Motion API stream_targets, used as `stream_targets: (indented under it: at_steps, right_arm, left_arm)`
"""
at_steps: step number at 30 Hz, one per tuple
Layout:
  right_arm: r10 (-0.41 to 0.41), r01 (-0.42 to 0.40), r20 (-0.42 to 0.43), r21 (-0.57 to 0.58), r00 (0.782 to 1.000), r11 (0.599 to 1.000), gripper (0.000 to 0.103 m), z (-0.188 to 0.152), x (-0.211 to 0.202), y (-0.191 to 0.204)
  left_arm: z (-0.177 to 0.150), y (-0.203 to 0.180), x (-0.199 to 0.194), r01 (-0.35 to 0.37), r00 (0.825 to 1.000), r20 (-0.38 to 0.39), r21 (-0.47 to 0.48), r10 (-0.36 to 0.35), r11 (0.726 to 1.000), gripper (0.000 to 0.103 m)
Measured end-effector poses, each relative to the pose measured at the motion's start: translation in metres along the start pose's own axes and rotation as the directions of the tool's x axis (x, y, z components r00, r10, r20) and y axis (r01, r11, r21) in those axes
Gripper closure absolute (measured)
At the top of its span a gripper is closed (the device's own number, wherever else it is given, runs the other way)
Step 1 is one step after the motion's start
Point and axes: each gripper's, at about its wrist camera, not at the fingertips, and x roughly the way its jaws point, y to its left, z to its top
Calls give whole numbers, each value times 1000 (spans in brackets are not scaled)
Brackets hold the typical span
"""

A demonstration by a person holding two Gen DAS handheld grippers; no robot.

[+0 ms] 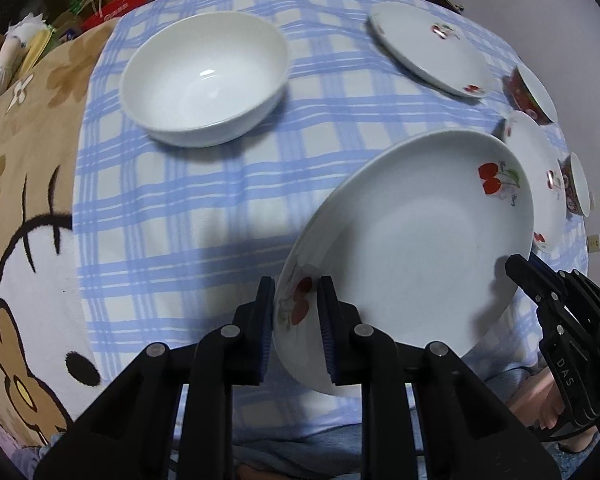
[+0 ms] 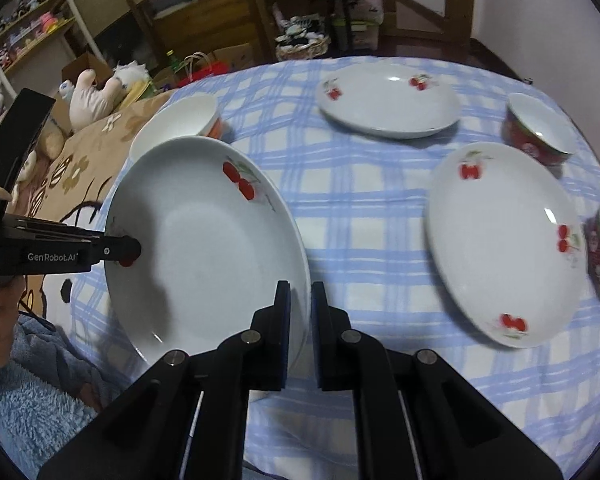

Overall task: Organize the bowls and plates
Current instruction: 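Lift the cherry plate with the left gripper while the right gripper grasps another cherry plate rim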

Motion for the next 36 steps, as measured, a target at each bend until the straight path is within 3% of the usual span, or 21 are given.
stream_targets:
  at_steps: [10,14,17,21,27,36]
  right_arm:
    - [-63,62,10,75,998,995,92,-20,-27,-51]
    - [-97,96,5,86,995,992,92,-27,-29,-61]
    - [-87,87,-3,90,996,992,92,-34,-21,-71]
    - [-55,55,-9,85,998,995,92,-41,-11,-74]
    - [-29,29,-4,106,1000,994,92,-42,-4,-80]
    - [-68,71,-51,57,996,996,92,-41,15,-79]
  left_arm:
    - [-3,-60,18,7,1000,-10,61,-7,998,82]
    - [-4,-87,30,-51,999,22,119,49,992,77]
    - [-5,-85,47,-10,1000,-10,80,11,997,78]
    - [-9,-87,62,-60,997,-33,105,64,993,78]
    - [-4,-79,69,-47,998,-46,68,50,997,79]
    - [-4,-80,73,-47,997,-56,65,50,997,80]
